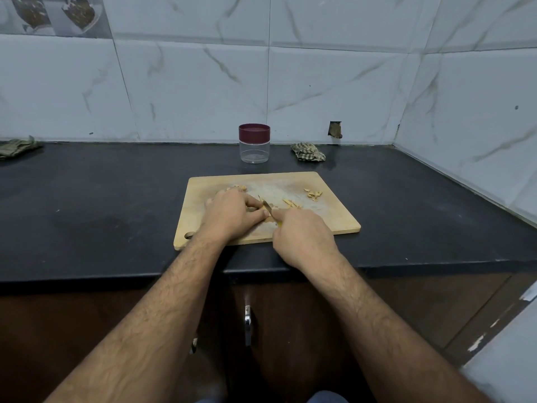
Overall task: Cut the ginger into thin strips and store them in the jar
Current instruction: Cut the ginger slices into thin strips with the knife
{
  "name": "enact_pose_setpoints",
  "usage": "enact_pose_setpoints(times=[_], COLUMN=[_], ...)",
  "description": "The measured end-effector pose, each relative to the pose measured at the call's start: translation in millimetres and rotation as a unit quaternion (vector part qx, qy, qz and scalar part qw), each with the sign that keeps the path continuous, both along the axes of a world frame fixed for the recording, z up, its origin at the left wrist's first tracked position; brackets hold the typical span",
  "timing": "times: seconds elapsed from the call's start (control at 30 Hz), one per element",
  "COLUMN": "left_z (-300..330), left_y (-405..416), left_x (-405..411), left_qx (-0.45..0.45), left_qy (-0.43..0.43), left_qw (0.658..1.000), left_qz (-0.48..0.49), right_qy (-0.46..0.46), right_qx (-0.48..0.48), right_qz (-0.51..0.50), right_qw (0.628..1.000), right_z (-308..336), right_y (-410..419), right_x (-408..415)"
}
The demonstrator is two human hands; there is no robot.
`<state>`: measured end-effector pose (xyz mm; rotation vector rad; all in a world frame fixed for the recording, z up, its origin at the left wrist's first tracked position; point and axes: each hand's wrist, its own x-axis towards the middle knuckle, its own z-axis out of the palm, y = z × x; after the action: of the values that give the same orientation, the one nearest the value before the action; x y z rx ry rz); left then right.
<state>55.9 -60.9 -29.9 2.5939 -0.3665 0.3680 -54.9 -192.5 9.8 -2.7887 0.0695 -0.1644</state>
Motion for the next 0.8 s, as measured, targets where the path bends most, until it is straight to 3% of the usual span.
enact_pose_setpoints(times=[0.8], left_z=[5], left_y=[-2], left_x=[-6], left_qx=[0.010], left_qy=[-0.002], left_qw=[1.000], left_qz=[0.012], right_qy=[0.007], right_qx=[-0.014], right_qz=[-0.005], right_qw=[1.000], right_z=[-7], right_y=[-2], right_x=[-18])
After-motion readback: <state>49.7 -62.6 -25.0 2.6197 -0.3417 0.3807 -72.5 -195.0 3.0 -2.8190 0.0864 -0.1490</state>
